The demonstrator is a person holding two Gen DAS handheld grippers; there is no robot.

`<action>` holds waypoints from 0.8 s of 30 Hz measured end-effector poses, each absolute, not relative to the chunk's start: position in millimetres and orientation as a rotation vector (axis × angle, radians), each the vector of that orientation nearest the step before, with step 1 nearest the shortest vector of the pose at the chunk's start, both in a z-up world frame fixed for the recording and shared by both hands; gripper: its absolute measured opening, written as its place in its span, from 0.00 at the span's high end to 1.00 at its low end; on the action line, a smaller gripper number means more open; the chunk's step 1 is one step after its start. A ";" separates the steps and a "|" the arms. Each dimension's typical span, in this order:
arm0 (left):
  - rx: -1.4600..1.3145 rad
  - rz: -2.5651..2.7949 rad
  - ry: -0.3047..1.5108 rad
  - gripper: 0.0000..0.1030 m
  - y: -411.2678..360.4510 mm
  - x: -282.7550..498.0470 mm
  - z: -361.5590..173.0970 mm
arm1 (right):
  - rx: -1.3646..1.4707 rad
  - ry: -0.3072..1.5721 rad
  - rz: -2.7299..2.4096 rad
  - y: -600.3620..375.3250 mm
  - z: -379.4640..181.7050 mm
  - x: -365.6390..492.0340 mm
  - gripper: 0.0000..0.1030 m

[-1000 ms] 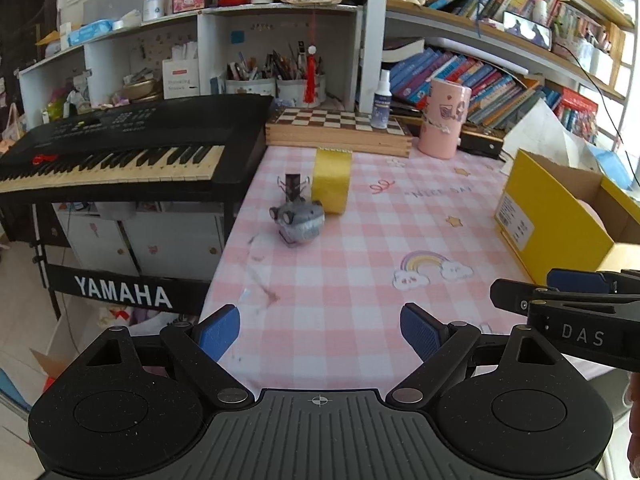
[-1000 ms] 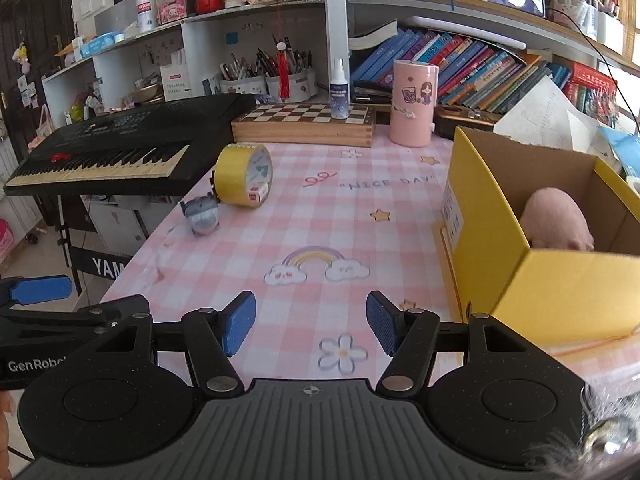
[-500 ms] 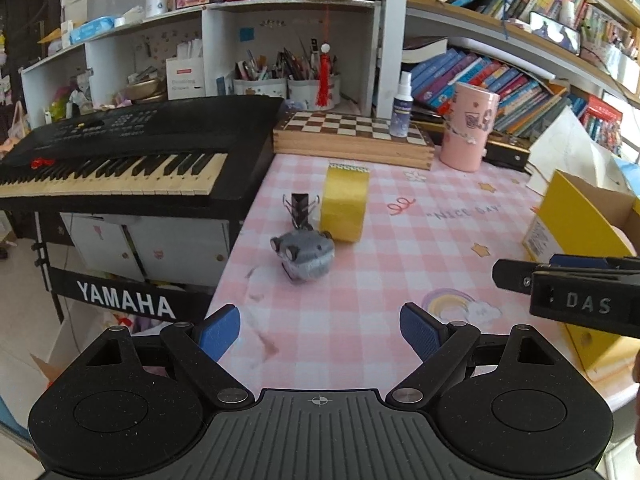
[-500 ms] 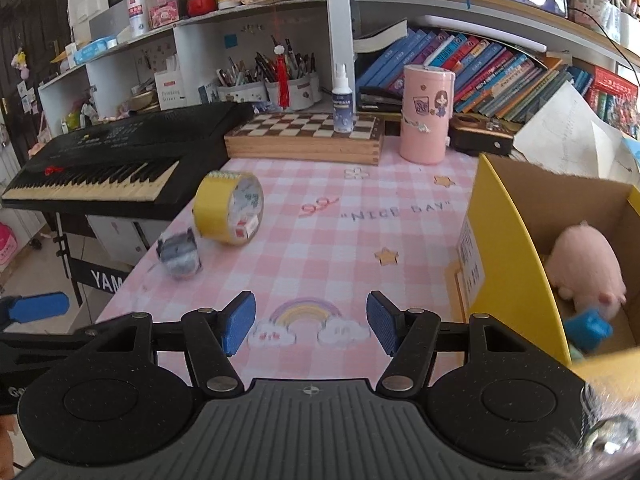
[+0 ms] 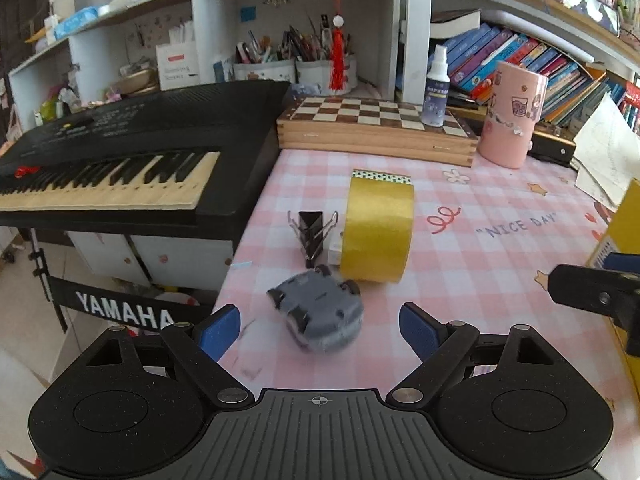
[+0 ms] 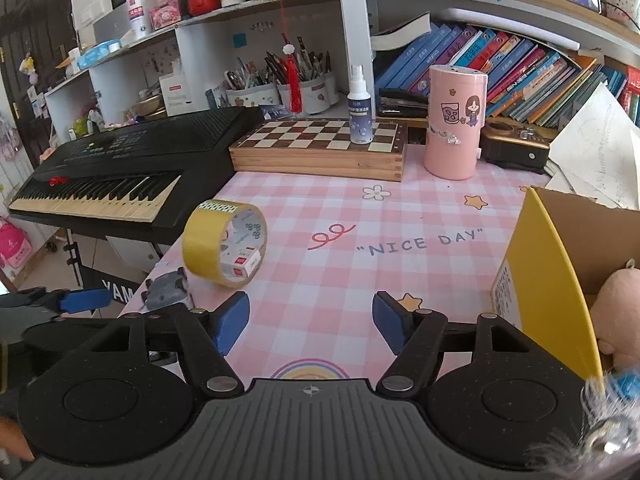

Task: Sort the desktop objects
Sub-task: 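Move the left tool to the grey toy car while the right tool approaches the yellow tape roll, then close the left tool on the grey toy car while the right tool grips the yellow tape roll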

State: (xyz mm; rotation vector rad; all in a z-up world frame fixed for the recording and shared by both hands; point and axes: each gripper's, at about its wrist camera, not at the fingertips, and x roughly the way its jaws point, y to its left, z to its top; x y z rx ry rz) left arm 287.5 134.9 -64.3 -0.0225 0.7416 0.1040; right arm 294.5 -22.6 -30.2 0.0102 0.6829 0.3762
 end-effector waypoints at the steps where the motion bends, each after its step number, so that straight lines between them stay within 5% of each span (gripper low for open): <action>1: -0.020 0.102 0.742 0.14 134.2 292.2 -65.9 | 0.009 0.683 0.374 -22.3 -30.6 296.9 0.35; 12: 0.008 0.089 0.799 0.23 131.7 318.8 -85.9 | 0.028 0.693 0.355 -26.0 -34.6 315.1 0.30; 17: 0.014 0.081 0.826 0.56 131.4 322.0 -89.7 | 0.031 0.703 0.347 -28.6 -36.5 317.2 0.29; 24: -0.008 -0.005 0.828 0.60 128.0 299.9 -81.8 | 0.032 0.706 0.355 -28.1 -36.8 317.7 0.27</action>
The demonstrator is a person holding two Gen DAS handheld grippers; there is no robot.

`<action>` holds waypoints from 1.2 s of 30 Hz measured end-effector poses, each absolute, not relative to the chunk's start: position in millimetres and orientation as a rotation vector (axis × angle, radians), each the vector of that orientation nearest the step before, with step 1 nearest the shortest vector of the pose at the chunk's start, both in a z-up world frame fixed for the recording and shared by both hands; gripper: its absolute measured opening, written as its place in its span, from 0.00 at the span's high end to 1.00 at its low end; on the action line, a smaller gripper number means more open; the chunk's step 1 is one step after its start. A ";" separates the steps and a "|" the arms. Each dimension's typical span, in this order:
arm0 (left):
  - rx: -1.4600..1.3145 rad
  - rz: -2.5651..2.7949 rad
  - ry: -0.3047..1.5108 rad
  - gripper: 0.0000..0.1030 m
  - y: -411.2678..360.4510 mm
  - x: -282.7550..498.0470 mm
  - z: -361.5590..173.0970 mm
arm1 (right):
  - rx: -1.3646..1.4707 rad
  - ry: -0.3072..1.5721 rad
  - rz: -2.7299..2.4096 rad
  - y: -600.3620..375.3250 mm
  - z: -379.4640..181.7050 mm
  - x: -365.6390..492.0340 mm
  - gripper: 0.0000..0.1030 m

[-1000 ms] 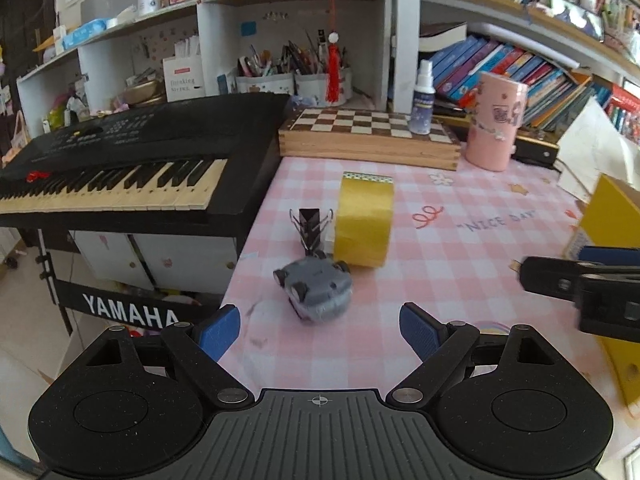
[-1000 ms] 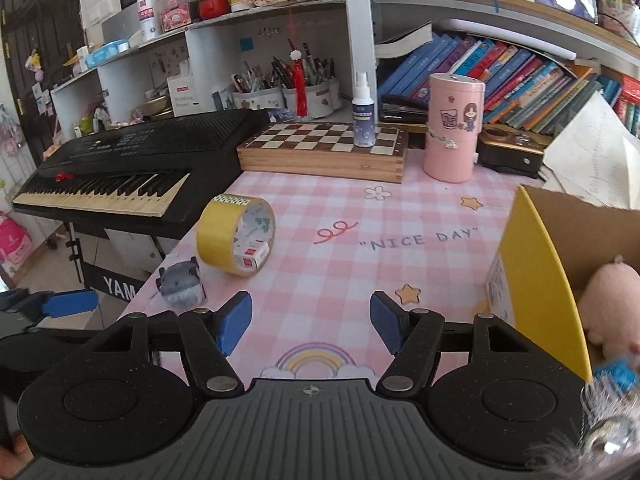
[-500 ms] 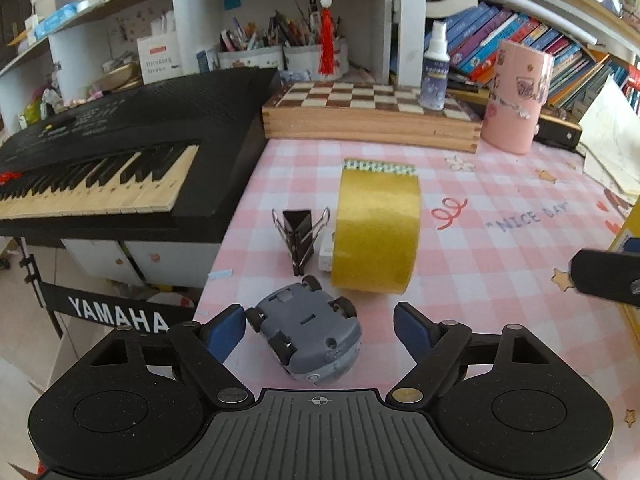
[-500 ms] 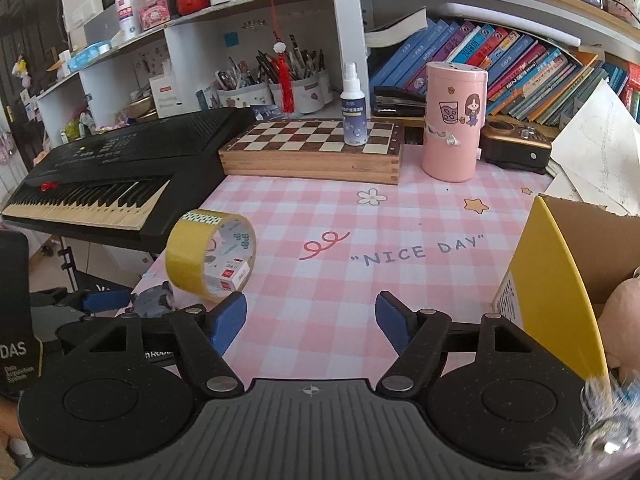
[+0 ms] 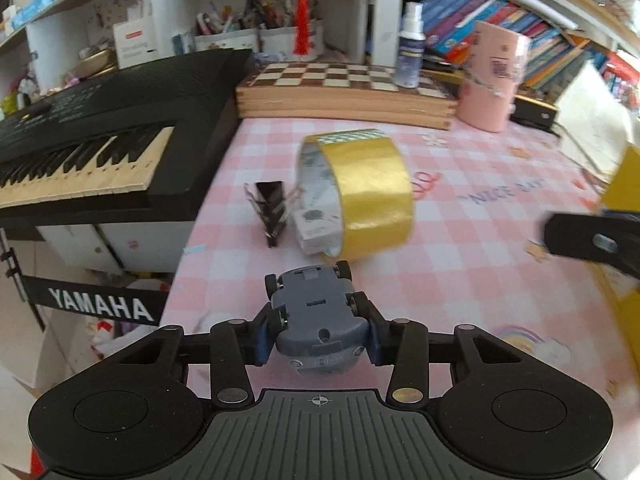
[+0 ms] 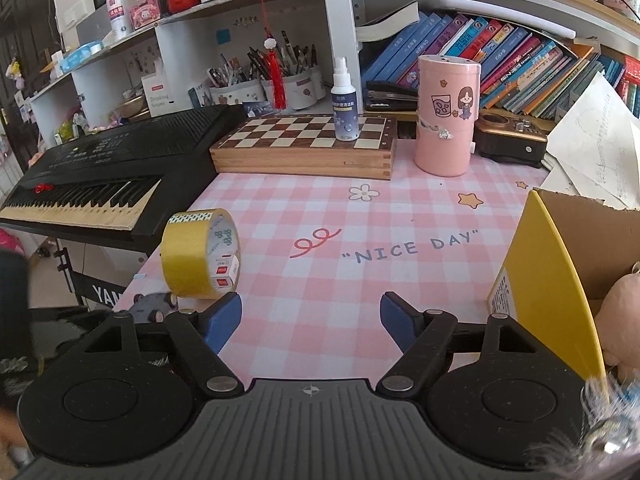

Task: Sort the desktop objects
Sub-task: 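Close the left tool on the grey toy car while the right tool grips the yellow tape roll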

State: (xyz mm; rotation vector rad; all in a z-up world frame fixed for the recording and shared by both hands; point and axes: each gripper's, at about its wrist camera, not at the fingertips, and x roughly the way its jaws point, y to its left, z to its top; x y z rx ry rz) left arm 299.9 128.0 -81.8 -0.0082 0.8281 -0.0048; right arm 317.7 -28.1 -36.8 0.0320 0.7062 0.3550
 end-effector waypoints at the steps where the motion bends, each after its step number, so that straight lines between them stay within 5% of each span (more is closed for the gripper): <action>1: -0.011 -0.012 0.828 0.60 127.0 295.1 -79.9 | 0.034 0.709 0.357 -27.9 -37.1 318.6 0.27; 22: -0.164 0.166 0.753 0.60 176.8 226.6 -30.1 | -0.221 0.666 0.540 88.0 -59.1 359.9 0.27; 27: -0.164 0.150 0.749 0.60 171.6 225.9 -29.9 | -0.244 0.661 0.529 91.9 -63.7 366.6 0.38; 29: -0.167 0.144 0.743 0.60 170.3 225.7 -30.0 | -0.227 0.675 0.546 84.8 -62.5 367.7 0.63; 36: -0.174 0.088 0.716 0.60 160.2 222.6 -29.6 | -0.207 0.737 0.557 45.9 -54.0 347.2 0.63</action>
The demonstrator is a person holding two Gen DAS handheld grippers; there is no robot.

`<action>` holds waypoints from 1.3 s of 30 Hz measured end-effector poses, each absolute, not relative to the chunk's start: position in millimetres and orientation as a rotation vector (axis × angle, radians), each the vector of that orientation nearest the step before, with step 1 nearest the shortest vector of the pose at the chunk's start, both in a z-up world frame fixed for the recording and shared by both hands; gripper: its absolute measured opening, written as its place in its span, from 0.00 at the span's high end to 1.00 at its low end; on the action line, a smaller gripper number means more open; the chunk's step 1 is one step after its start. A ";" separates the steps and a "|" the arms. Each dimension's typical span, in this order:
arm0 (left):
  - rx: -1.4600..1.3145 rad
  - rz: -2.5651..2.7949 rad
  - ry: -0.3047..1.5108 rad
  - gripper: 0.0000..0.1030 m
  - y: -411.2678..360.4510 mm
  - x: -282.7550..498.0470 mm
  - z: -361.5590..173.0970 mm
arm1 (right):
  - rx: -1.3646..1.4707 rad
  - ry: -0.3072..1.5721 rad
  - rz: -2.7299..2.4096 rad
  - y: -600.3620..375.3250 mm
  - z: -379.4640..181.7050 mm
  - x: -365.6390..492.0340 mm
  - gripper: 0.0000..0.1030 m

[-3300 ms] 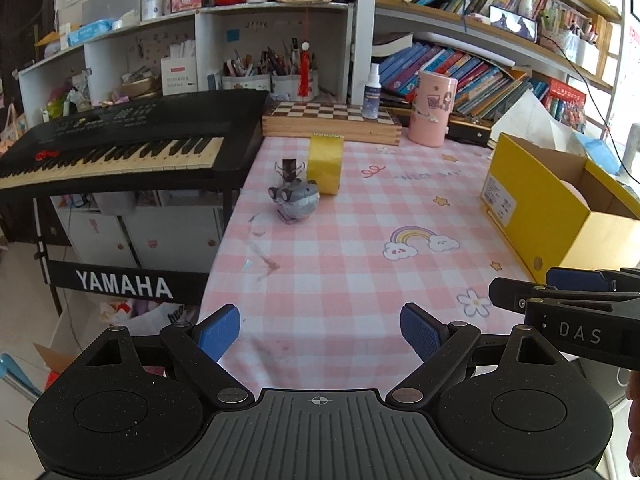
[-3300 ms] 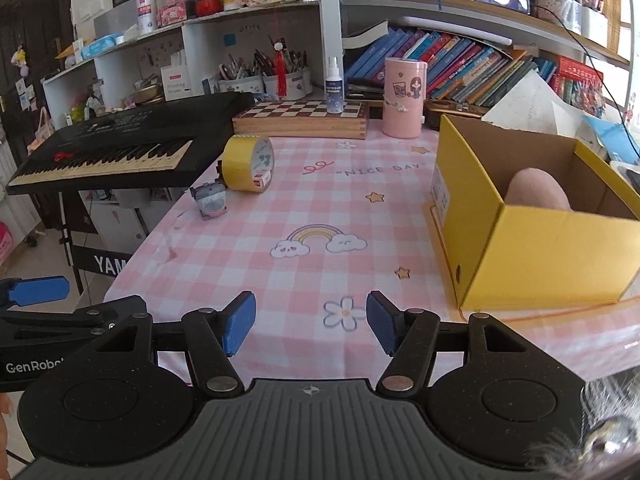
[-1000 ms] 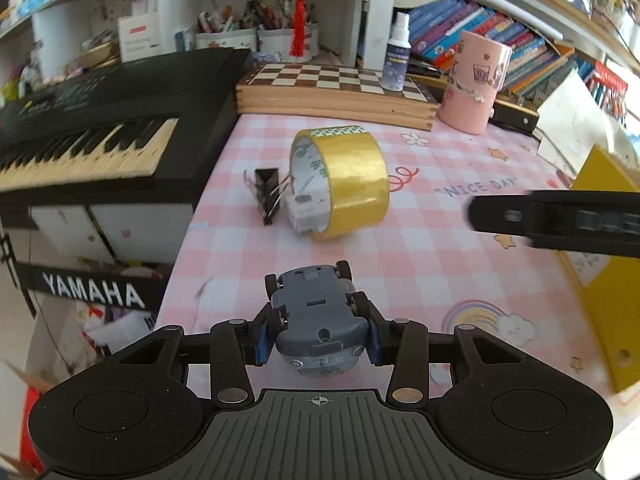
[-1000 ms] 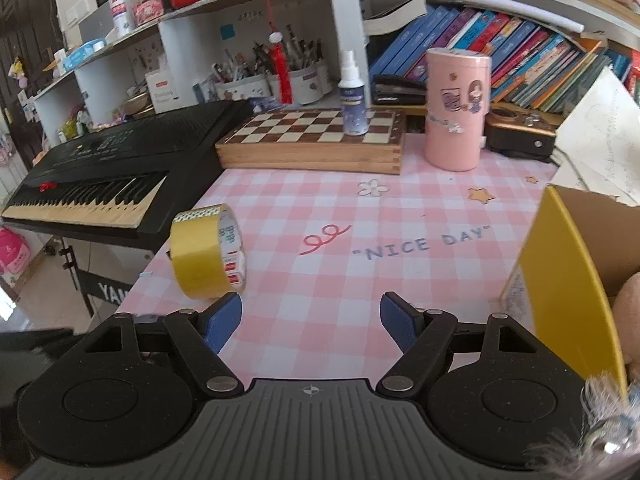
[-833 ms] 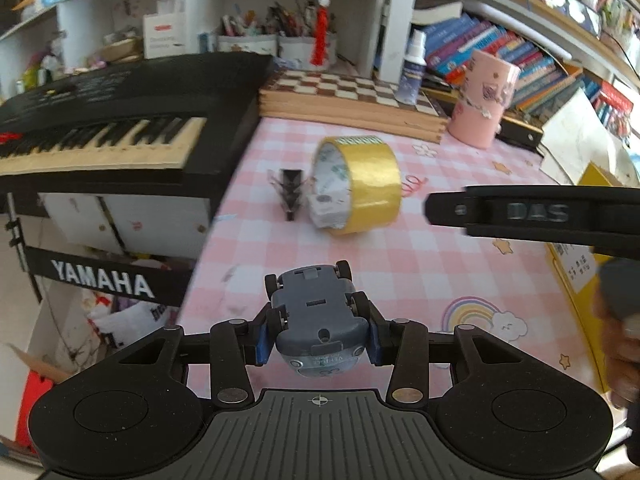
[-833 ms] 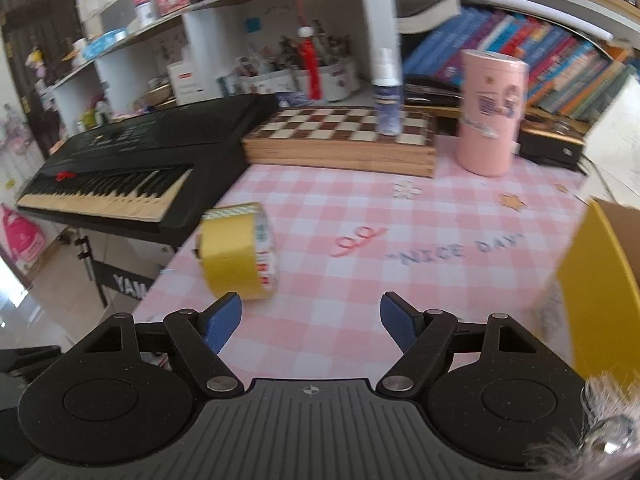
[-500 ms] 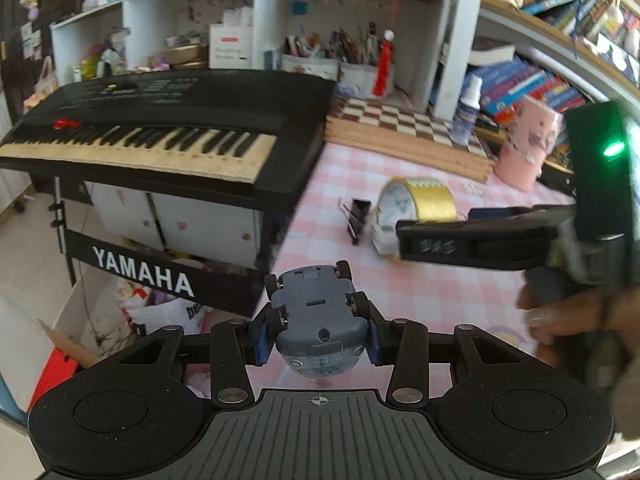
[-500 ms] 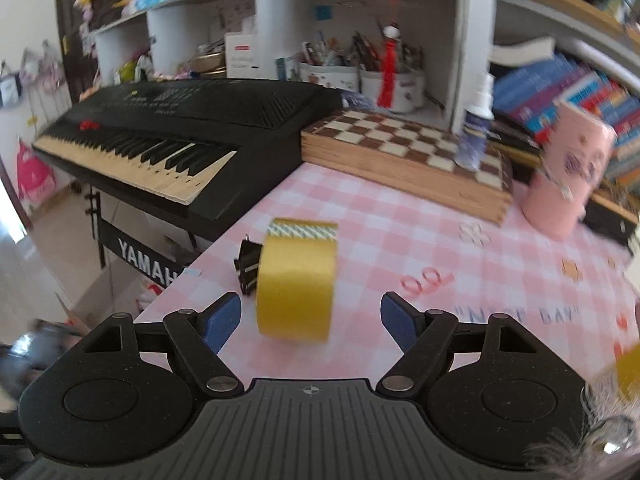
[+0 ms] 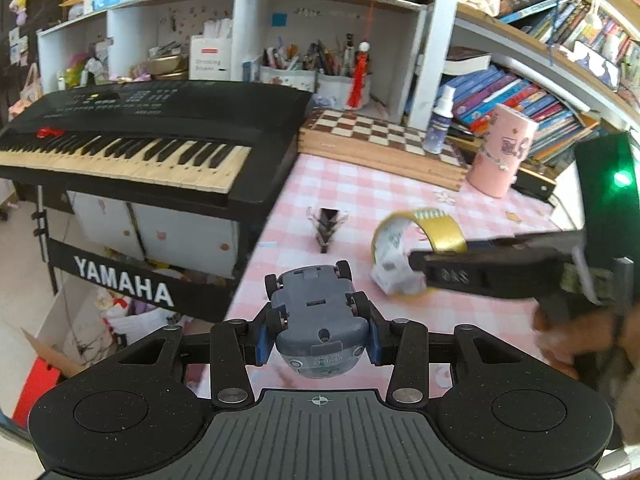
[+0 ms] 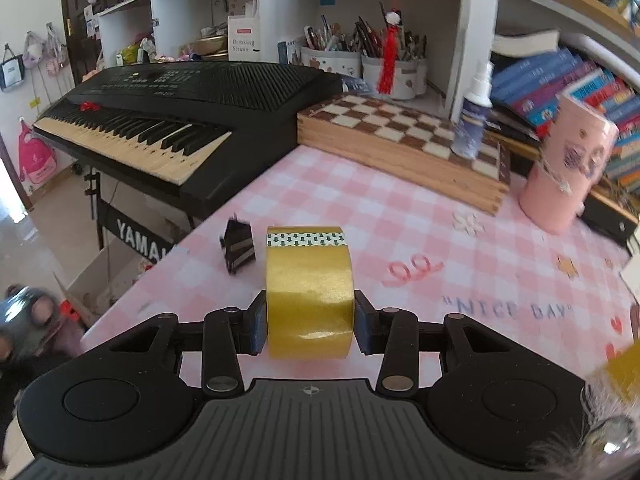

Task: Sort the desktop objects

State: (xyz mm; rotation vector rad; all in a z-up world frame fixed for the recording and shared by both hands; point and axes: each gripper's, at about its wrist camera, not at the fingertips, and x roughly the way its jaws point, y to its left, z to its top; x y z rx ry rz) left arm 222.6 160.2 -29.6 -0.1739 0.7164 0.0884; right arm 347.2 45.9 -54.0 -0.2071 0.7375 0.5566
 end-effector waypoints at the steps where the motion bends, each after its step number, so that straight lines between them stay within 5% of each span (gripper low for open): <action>1: -0.176 0.078 0.713 0.60 158.3 222.8 -29.8 | -0.205 0.747 0.552 38.6 -52.4 342.5 0.63; 8: -0.163 -0.012 0.685 0.60 138.9 215.2 -26.1 | -0.238 0.727 0.453 6.1 -42.6 320.3 0.63; 14: -0.154 -0.016 0.670 0.60 138.2 201.7 -20.3 | 0.143 0.824 0.492 -29.6 -32.6 313.4 0.63; 39: -0.138 -0.046 0.586 0.60 138.3 148.1 7.7 | 0.050 0.730 0.513 -39.6 2.8 225.6 0.63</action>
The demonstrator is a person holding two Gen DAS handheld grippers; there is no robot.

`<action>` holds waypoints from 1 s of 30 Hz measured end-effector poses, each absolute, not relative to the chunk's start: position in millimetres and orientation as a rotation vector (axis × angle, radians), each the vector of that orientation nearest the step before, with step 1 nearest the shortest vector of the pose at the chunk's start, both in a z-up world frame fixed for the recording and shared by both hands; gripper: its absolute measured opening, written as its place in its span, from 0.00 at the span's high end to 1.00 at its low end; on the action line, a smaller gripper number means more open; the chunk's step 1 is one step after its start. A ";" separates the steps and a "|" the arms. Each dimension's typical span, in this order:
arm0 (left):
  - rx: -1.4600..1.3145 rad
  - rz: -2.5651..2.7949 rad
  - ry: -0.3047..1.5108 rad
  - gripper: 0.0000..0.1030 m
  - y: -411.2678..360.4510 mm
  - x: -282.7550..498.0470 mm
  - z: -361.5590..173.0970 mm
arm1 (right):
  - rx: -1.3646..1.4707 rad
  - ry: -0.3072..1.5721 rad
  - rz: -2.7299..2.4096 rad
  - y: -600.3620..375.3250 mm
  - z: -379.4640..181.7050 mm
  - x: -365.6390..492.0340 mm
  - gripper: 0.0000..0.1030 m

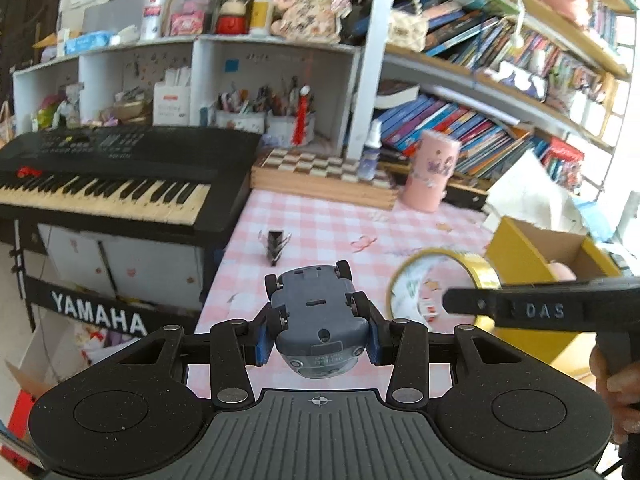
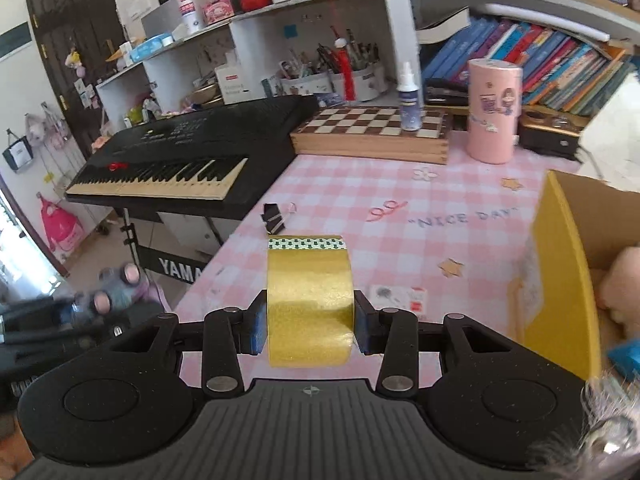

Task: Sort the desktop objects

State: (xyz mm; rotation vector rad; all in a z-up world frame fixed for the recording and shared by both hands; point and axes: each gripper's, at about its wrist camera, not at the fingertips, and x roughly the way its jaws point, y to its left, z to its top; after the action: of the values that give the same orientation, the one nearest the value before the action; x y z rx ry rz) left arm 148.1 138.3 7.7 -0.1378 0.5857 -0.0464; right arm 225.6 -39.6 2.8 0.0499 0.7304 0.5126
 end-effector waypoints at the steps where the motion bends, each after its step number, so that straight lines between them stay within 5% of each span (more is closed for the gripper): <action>1: -0.140 -0.055 0.579 0.60 137.7 144.0 9.3 | 0.052 0.732 0.499 -43.4 4.1 220.3 0.63; 30: -0.103 -0.328 0.626 0.60 106.6 19.6 -0.8 | 0.173 0.788 0.206 -92.4 -17.1 32.4 0.63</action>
State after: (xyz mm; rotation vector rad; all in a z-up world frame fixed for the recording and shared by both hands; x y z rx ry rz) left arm 19.6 106.6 -0.8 -0.1031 0.6256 -0.3279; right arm 32.4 -92.4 -17.1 0.1732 0.7876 0.2056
